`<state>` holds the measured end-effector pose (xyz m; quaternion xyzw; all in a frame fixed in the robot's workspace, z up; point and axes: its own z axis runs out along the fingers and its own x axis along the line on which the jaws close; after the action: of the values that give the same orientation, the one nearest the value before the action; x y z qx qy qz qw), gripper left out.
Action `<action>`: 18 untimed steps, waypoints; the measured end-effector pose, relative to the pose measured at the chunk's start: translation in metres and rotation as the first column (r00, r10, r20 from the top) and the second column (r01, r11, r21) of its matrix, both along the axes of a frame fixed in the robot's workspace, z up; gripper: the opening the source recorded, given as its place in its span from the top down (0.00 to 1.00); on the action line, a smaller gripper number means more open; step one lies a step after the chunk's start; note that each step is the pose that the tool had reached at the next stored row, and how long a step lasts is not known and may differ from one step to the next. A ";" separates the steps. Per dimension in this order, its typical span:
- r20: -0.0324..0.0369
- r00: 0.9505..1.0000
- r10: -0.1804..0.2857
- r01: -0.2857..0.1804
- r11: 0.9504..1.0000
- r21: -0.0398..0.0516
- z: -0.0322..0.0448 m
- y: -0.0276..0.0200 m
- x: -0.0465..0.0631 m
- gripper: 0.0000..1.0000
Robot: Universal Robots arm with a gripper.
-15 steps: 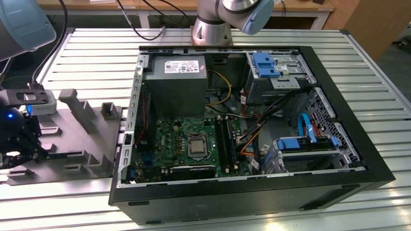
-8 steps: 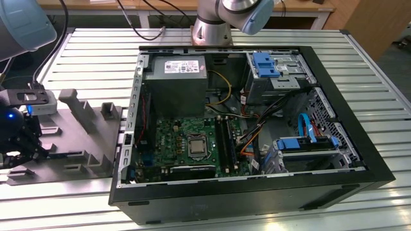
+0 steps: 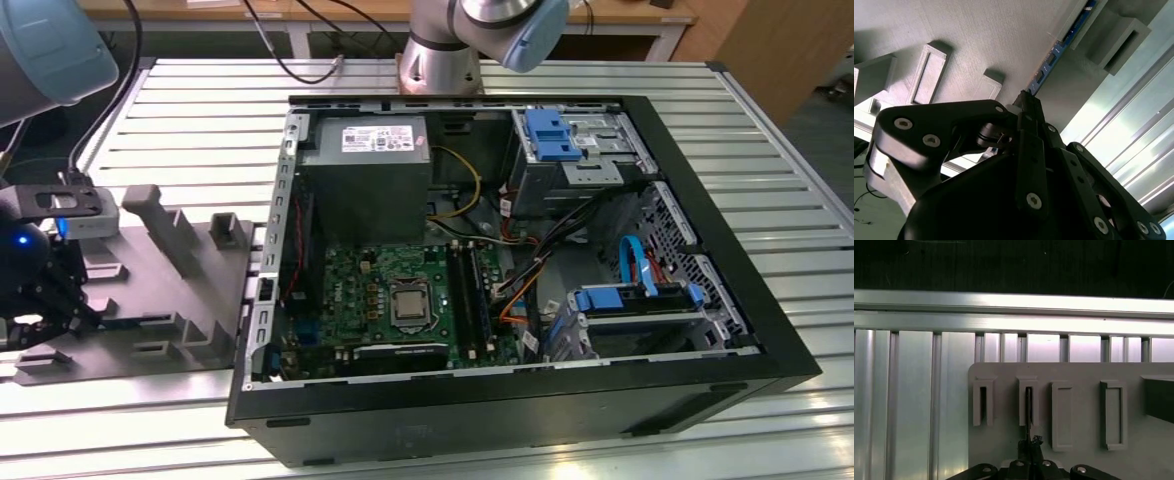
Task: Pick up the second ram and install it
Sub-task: 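Pick up the second ram and move it above second insertion slot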
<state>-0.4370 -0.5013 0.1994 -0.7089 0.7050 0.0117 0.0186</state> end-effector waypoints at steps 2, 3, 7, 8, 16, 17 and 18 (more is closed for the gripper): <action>0.000 1.000 0.000 0.000 1.000 0.000 0.0010 0.0000 0.000 0.88; 0.000 1.000 0.000 0.000 1.000 0.000 0.0009 0.0000 0.000 0.88; 0.000 1.000 0.000 0.000 1.000 0.000 0.0013 0.0000 0.000 0.88; 0.000 1.000 0.000 0.000 1.000 0.000 0.0012 0.0000 0.000 0.88; 0.000 1.000 0.000 0.000 1.000 0.000 0.0024 0.0000 0.000 0.88; 0.000 1.000 0.000 0.000 1.000 0.000 0.0035 -0.0001 0.000 0.88; 0.000 1.000 0.000 0.000 1.000 0.000 0.0046 0.0000 0.000 0.88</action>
<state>-0.4371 -0.5013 0.2040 -0.7089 0.7049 0.0118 0.0186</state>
